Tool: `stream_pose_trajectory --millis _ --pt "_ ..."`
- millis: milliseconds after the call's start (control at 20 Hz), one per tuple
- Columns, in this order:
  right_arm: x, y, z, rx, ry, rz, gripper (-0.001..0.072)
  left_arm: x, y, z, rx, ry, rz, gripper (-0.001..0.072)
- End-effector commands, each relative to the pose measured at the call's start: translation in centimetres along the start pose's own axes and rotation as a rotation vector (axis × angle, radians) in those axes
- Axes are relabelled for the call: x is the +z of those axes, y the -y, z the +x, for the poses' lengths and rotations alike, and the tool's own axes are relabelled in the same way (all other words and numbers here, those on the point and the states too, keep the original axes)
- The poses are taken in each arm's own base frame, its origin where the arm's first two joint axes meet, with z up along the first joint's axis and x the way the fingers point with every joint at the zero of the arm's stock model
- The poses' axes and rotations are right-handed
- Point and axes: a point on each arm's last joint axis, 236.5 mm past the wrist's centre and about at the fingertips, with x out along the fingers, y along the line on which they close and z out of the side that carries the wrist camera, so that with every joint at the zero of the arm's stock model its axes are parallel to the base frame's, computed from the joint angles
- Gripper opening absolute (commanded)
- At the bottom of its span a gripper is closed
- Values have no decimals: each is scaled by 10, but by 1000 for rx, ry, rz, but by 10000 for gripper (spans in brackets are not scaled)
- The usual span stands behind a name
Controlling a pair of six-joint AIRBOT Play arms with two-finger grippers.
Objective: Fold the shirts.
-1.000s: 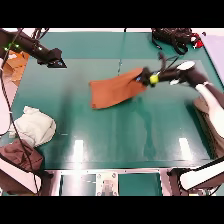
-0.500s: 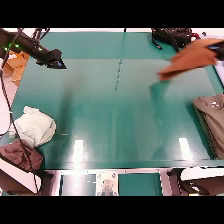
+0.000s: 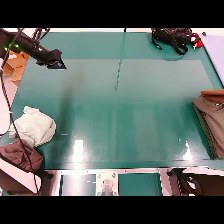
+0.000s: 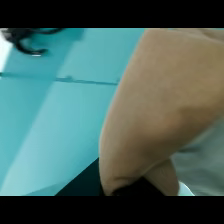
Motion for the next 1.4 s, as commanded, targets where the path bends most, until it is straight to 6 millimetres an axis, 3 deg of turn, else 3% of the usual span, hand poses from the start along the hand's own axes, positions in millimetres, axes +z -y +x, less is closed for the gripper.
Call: stream_pose_trajectory --millis 0,150,400,550,600,650,700,750,850,900,950,1000,1050,1100,1150,1250,1350 --pt "-37 85 -31 -346 -121 126 11 -2 1 -1 -5 -9 -1 25" --pt "-66 129 -45 -538 -205 258 12 -3 2 0 -7 -13 -1 25" --pt "-122 192 -40 -746 -367 376 12 -10 -2 7 -14 -39 -18 25" --pt "-134 222 -31 -819 -385 374 19 -12 -2 9 -15 -44 -21 25" --pt "-140 227 -26 -820 -402 380 101 -11 -2 9 -15 -41 -21 25" --pt "-146 229 -23 -821 -420 389 299 -11 -2 9 -15 -41 -21 25" --pt "-148 230 -20 -819 -427 400 550 -10 -2 9 -16 -38 -21 25" --pt "-145 225 -15 -796 -423 393 594 -9 0 9 -24 -32 -20 25" --pt "-126 196 8 -692 -371 339 593 -4 6 7 -48 -13 -19 25" --pt "-113 170 24 -608 -336 296 566 -1 10 5 -55 4 -21 25" --pt "-98 135 41 -505 -295 230 420 3 13 0 -52 27 -18 24" --pt "-85 98 57 -401 -266 133 170 7 15 -7 -45 53 -24 24" --pt "-78 55 72 -299 -244 29 37 10 20 -16 -37 81 -24 24" --pt "-78 15 84 -219 -235 -62 24 11 23 -23 -31 94 -23 24" --pt "-87 -18 95 -162 -244 -138 13 10 29 -29 -30 100 -24 24" --pt "-119 -65 116 -112 -293 -274 12 -2 39 -38 3 78 -24 23" --pt "-174 -93 135 -75 -405 -439 10 -21 42 -37 77 35 -28 23"
